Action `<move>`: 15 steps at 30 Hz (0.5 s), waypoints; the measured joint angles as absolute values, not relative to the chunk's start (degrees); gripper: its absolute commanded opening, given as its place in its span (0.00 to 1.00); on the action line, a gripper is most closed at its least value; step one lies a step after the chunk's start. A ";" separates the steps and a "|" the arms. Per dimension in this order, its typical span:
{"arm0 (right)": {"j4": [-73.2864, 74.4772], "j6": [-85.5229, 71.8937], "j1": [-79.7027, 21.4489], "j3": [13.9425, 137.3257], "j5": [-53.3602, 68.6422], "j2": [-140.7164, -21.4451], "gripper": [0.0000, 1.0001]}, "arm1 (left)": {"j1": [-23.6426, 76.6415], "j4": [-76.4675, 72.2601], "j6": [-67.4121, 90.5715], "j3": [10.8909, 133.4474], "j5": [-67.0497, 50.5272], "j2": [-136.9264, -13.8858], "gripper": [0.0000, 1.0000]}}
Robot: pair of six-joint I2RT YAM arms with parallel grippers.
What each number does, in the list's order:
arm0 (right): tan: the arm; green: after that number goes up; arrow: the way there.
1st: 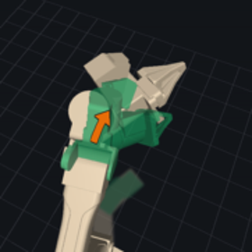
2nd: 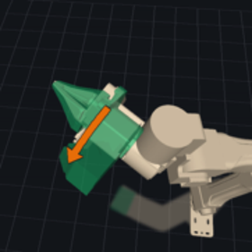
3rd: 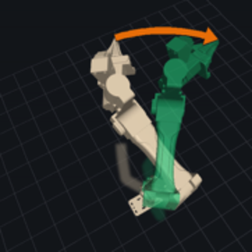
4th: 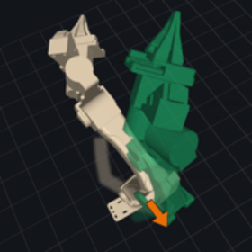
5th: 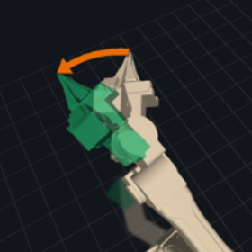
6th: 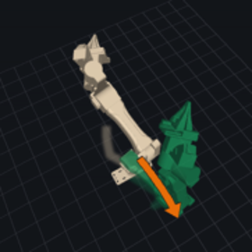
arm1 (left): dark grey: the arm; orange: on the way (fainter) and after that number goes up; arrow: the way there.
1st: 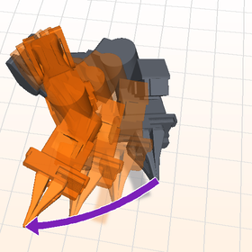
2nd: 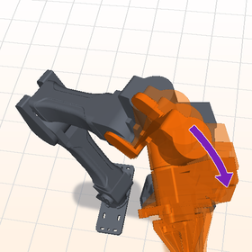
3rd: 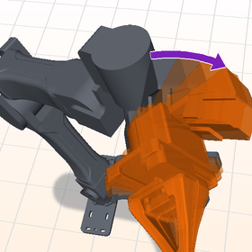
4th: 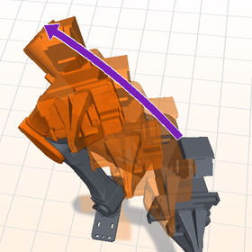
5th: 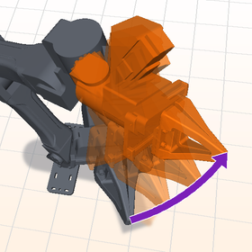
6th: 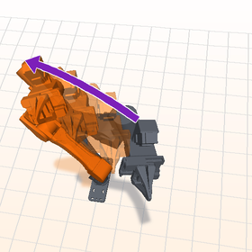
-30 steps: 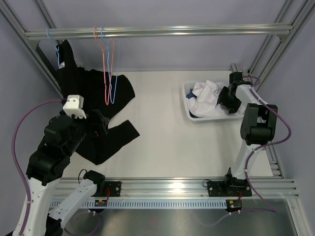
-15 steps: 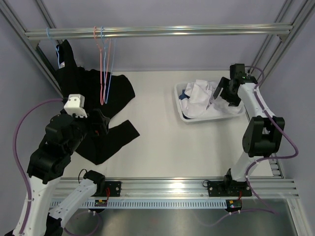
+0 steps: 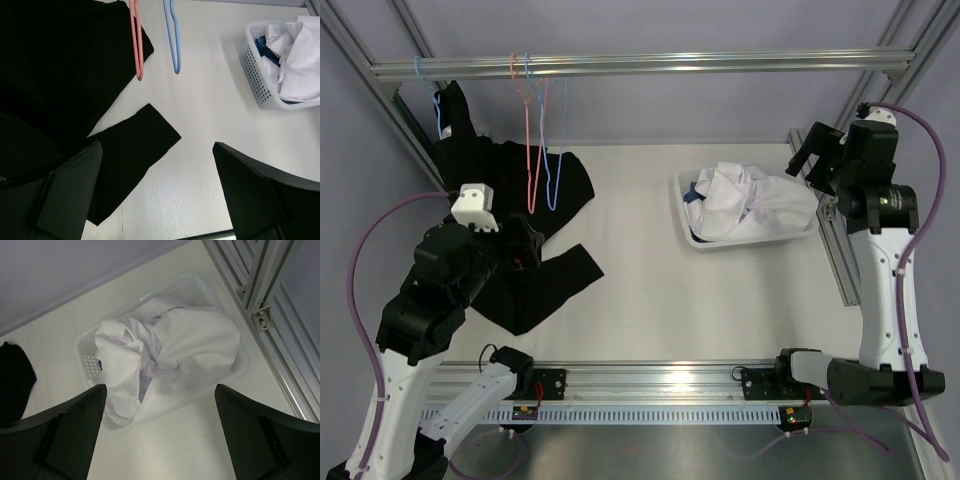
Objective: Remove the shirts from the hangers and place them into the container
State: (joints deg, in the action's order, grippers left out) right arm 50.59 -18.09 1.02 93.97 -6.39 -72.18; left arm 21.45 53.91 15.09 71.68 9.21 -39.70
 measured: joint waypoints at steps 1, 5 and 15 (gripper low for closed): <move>50.59 -17.63 1.02 94.04 -6.39 -70.17 0.99 | 21.45 53.98 15.07 72.01 9.34 -39.92 0.99; 50.30 -15.55 1.02 95.26 -6.39 -61.49 0.99 | 21.45 53.80 15.05 73.19 10.00 -40.75 0.99; 45.84 -9.87 0.99 94.00 -6.37 -39.33 0.99 | 21.45 53.06 13.89 75.33 15.84 -40.80 0.99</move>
State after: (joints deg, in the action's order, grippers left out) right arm 45.84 -9.87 0.99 94.00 -6.37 -39.33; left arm 21.45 53.06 13.89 75.33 15.84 -40.80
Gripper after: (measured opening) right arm 0.993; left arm 0.988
